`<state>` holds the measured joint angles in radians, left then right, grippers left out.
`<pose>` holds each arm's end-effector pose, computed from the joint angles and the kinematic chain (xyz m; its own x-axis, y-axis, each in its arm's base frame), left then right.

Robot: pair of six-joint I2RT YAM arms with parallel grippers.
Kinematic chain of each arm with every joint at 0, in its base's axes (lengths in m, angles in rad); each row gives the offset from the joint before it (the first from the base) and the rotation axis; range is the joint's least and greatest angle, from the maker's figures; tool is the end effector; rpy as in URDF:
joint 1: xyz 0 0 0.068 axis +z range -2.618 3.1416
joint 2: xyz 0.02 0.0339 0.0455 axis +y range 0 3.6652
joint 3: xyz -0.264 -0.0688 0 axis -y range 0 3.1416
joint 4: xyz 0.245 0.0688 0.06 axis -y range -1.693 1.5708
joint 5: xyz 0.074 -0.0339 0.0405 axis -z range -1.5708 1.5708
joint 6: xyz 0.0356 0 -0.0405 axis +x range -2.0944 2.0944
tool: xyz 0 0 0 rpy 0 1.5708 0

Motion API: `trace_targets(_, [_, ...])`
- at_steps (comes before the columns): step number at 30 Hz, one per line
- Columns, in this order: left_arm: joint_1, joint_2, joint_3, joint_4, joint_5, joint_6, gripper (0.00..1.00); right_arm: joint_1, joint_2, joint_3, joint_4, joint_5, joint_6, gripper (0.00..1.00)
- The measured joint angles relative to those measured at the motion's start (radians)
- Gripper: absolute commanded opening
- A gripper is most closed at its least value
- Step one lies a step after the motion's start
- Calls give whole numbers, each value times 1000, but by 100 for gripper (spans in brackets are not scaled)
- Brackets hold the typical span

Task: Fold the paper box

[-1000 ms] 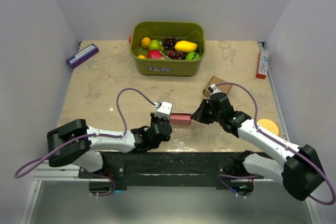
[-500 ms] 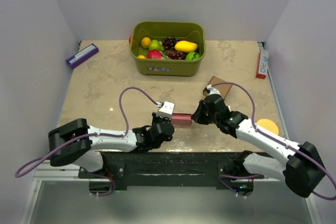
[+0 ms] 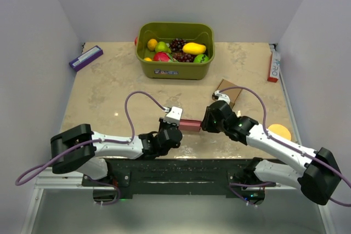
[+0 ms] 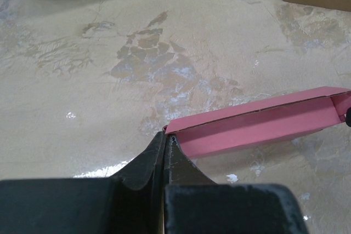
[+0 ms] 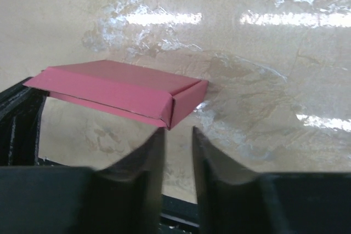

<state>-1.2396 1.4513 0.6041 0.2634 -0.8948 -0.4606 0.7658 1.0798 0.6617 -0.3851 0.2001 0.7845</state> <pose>0.1160 -0.2520 0.1787 -0.3295 0.1029 -0.9385 0.2608 0.9653 0.0143 0.1631 0.1470 0.2233 -0.7767 0.2137 -0.5925 -0.0439 0.9200 0.3894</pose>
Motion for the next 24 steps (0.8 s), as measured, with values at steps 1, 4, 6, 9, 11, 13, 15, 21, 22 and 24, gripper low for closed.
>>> trace_targets(1, [0, 0, 0, 0, 0, 0, 0, 0, -7, 8, -24, 1, 2, 43])
trace_targets(4, [0, 0, 0, 0, 0, 0, 0, 0, -28, 26, -62, 8, 16, 63])
trace_targets(6, [0, 0, 0, 0, 0, 0, 0, 0, -45, 42, -76, 18, 24, 69])
trace_targets(9, [0, 0, 0, 0, 0, 0, 0, 0, -64, 61, -71, 22, 33, 70])
trace_targets(11, [-1, 0, 0, 0, -1, 0, 0, 0, -68, 63, -49, 23, 45, 70])
trace_targets(13, [-1, 0, 0, 0, -1, 0, 0, 0, -62, 63, -27, 22, 58, 70])
trace_targets(15, [-1, 0, 0, 0, -1, 0, 0, 0, -51, 61, 4, 22, 73, 71])
trace_targets(21, [-5, 1, 0, -1, -4, 0, 0, 0, -27, 19, 86, 23, 116, 71])
trace_targets(22, [-5, 2, 0, 0, -6, 0, 0, 0, -26, 9, 95, 24, 122, 71])
trace_targets(24, [-6, 3, 0, 0, -8, 0, 0, 0, -25, -11, 111, 24, 134, 70])
